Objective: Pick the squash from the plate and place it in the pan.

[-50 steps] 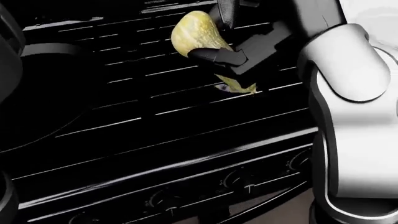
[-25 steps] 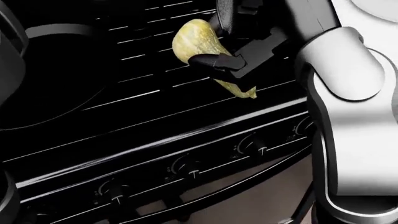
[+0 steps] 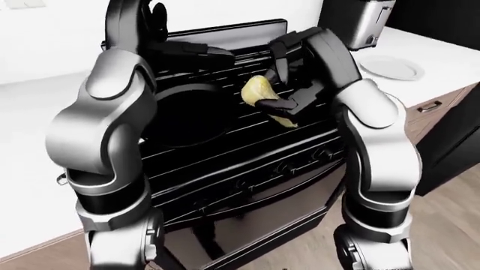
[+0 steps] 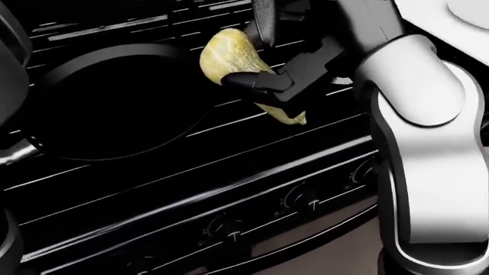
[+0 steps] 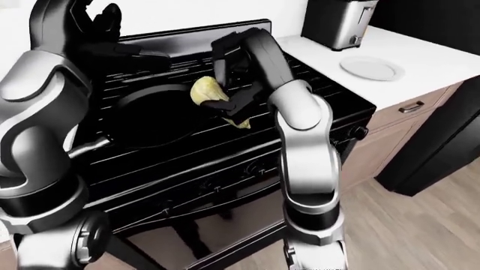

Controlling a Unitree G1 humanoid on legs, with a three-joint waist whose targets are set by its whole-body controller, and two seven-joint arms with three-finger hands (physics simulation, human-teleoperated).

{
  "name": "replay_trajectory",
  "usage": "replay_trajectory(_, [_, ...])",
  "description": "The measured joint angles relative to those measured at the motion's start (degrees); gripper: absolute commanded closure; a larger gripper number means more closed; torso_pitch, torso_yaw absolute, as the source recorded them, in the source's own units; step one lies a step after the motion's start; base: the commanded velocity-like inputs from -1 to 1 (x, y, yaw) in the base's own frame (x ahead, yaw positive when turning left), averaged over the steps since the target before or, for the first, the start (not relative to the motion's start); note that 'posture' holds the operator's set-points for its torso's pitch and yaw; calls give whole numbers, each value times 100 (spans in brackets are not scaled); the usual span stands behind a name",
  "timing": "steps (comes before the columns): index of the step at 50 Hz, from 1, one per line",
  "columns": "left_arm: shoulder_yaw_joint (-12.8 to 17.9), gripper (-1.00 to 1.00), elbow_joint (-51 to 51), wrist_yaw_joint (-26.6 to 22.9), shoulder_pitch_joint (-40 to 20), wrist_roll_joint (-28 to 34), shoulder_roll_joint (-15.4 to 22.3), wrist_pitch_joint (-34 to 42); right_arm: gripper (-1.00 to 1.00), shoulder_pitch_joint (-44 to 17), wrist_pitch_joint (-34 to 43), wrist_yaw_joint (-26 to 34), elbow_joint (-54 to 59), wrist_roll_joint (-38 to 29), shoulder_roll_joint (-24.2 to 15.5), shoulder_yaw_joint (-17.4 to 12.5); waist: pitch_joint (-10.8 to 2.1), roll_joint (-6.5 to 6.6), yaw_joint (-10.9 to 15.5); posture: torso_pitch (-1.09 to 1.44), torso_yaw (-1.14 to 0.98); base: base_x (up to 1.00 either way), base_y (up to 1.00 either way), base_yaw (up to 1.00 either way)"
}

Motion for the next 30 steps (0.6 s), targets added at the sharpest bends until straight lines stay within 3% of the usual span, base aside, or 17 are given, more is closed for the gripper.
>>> replay_trajectory(2, [-31,-100,-104,-28,7,-36,-5,-55,100,-49,-40,-34,-85,-7,-13,-75,68,-158,-78,0,0,0,0,0])
replay_trajectory(5, [20,-100,-65,-28,8,-33,16,-69,100,-135,-133,-110,-153,-13,-19,-123,91,-287,-124,0,0,0,0,0])
replay_trajectory(10, [49,-100,60,6,63,24,20,-18,100,-102,-155,-135,-49,27,-24,-57,312,-540,-79,0,0,0,0,0])
replay_trajectory(13, [25,-100,69,3,47,27,11,6,100,-65,-76,-117,43,44,-30,-24,368,-829,-47,0,0,0,0,0])
replay_trajectory(14, [11,-100,47,0,59,27,-16,-9,100,-38,-64,-114,47,49,-47,-29,373,-844,-76,0,0,0,0,0])
replay_trajectory(15, [-17,-100,22,-10,121,20,-36,-16,100,32,-36,-104,46,57,-32,-43,366,-795,-124,0,0,0,0,0])
replay_trajectory(19, [-87,-100,145,-59,83,-19,-51,48,100,60,75,-87,176,50,-77,-64,112,-719,-101,0,0,0,0,2])
replay_trajectory(22, [-149,-100,122,-92,18,-38,-96,-2,100,35,69,-204,112,-9,-141,-266,-12,-371,-151,0,0,0,0,70])
replay_trajectory(25, [-167,-100,22,-133,-12,-76,-79,-67,100,-9,-1,-375,38,-114,-185,-457,-51,-77,-195,0,0,0,0,100])
replay_trajectory(28, [-59,-100,-29,-106,-43,-43,-32,-100,100,-75,-58,-451,4,-128,-185,-425,-60,170,-188,0,0,0,0,100])
replay_trajectory(30, [24,-100,-18,-70,23,-1,-1,-104,100,-57,-82,-434,3,-66,-115,-286,29,85,-69,0,0,0,0,100])
